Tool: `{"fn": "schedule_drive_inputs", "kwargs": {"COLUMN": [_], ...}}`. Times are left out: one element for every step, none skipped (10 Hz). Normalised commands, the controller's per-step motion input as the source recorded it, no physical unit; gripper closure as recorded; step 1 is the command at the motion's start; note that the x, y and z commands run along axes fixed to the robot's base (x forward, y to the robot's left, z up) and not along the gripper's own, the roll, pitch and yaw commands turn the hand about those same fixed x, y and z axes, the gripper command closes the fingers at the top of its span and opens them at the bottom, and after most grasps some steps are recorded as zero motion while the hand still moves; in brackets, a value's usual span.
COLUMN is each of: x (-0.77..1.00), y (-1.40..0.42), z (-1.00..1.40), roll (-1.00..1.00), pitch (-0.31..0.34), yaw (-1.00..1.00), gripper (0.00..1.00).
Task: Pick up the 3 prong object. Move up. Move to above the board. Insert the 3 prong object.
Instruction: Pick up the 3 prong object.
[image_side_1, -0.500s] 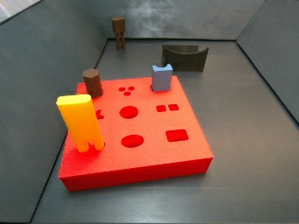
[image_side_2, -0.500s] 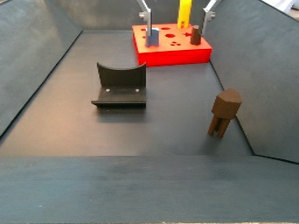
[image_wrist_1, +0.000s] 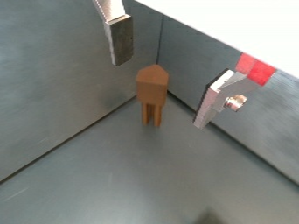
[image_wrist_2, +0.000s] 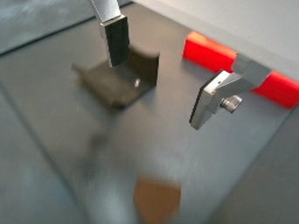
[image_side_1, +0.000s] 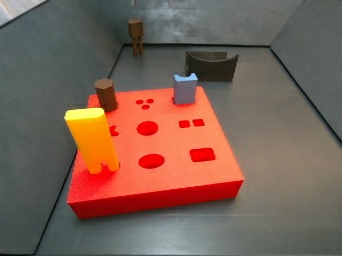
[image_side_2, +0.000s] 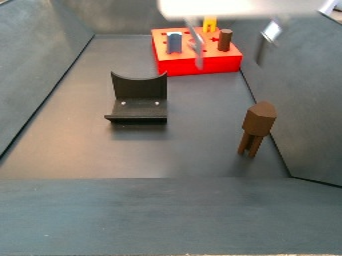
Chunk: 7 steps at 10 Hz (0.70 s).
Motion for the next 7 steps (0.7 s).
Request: {"fn": "schedule_drive_inputs", "kwargs": {"x": [-0.67, -0.09, 0.0, -0.11, -0.39, -0.04, 0.0], "y": [0.68, 0.19, 0.05, 0.21, 0.29, 0.01, 0.0], "z": [-0.57, -0.05, 0.0, -0.14, -0.24, -0.02, -0.02], "roll": [-0.02, 0.0, 0.0, 0.0, 0.0, 0.0, 0.0], "pitch": [-0.22, 0.0, 0.0, 0.0, -0.037, 0.0, 0.0], "yaw": [0.19, 0.0, 0.0, 0.21, 0.31, 0.0, 0.0], "gripper": [0.0, 0.0, 0.0, 0.0, 0.0, 0.0, 0.0]}}
